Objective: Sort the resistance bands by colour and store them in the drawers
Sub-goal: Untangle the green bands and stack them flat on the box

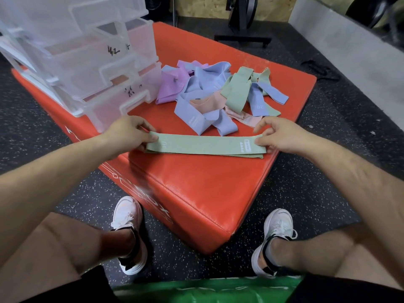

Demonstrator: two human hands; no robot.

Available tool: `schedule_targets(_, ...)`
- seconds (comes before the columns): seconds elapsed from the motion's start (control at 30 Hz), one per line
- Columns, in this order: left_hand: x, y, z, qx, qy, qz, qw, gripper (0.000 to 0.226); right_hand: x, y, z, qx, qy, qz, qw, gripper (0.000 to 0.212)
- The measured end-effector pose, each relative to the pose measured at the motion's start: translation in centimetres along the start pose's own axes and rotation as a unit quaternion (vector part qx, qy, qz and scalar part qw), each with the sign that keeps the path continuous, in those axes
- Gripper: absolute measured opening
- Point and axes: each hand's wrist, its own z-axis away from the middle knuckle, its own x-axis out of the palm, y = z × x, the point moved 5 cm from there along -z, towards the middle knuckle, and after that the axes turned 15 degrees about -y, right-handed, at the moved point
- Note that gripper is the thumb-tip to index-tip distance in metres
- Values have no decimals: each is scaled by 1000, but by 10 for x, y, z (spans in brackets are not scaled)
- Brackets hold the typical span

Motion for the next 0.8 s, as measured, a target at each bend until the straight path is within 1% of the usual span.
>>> schedule_targets(0.1, 2, 1, 1, 9, 21, -48, 999, 11, 0, 0, 0, -5, 10, 26, 1000, 18)
schedule_targets(0.2, 4, 2, 1, 24, 46, -70, 996, 9, 2, -1, 1, -6, 18, 53, 998, 12)
schedule_targets(0.4, 5, 2, -1, 37, 61, -114, 991, 9, 4, -1, 1, -4, 42, 80, 996, 9)
schedule_targets(0.5, 2, 2, -3, 60, 82, -203, 974, 12, 5, 0, 0, -8, 49, 95, 994, 8)
schedule_targets(0.57, 0, 2, -5, 77, 95, -253, 960, 18, 7, 0, 0, -10, 54, 147, 988, 8)
schedule_targets(0.67, 3, 0, -4, 112, 87, -264, 954, 18, 9, 1, 1, -6, 74, 239, 968, 9)
schedule_targets(0.73, 6, -2, -3, 130, 78, -270, 951, 14, 12, 3, 3, -13, 86, 255, 963, 10)
schedule_targets(0.8, 6, -2, -3, 132, 68, -288, 946, 11, 13, 4, 5, -17, 86, 255, 963, 10)
